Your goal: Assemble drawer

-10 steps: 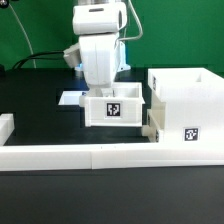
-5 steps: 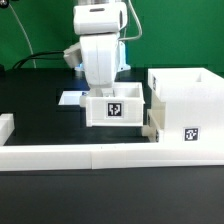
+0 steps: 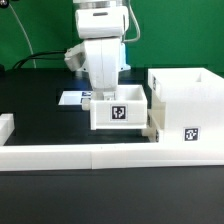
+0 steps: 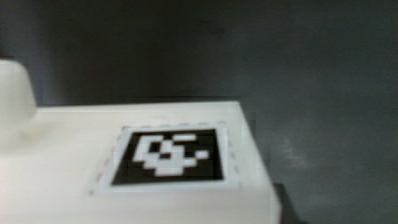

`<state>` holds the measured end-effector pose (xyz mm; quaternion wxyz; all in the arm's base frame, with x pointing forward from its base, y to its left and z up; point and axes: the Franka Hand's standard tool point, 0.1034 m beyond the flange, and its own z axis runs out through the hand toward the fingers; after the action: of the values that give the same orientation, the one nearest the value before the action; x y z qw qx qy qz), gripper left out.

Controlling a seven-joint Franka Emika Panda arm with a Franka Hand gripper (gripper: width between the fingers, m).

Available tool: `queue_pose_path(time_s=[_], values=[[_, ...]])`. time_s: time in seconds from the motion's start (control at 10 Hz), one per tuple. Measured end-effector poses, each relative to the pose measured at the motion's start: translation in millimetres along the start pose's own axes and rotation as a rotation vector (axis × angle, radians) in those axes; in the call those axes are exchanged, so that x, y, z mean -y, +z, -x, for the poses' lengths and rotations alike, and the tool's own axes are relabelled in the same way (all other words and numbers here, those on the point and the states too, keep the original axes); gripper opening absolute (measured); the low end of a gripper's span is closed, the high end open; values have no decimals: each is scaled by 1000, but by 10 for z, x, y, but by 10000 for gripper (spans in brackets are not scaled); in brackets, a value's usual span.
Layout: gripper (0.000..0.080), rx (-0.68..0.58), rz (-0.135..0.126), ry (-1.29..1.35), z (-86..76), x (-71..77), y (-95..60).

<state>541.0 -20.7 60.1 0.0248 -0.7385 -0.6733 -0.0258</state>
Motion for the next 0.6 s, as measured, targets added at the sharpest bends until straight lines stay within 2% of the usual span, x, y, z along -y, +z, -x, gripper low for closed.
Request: queue_pose_path(time_s=[0.6], values=[[42,-4,9,-16,-164,-68,-26]])
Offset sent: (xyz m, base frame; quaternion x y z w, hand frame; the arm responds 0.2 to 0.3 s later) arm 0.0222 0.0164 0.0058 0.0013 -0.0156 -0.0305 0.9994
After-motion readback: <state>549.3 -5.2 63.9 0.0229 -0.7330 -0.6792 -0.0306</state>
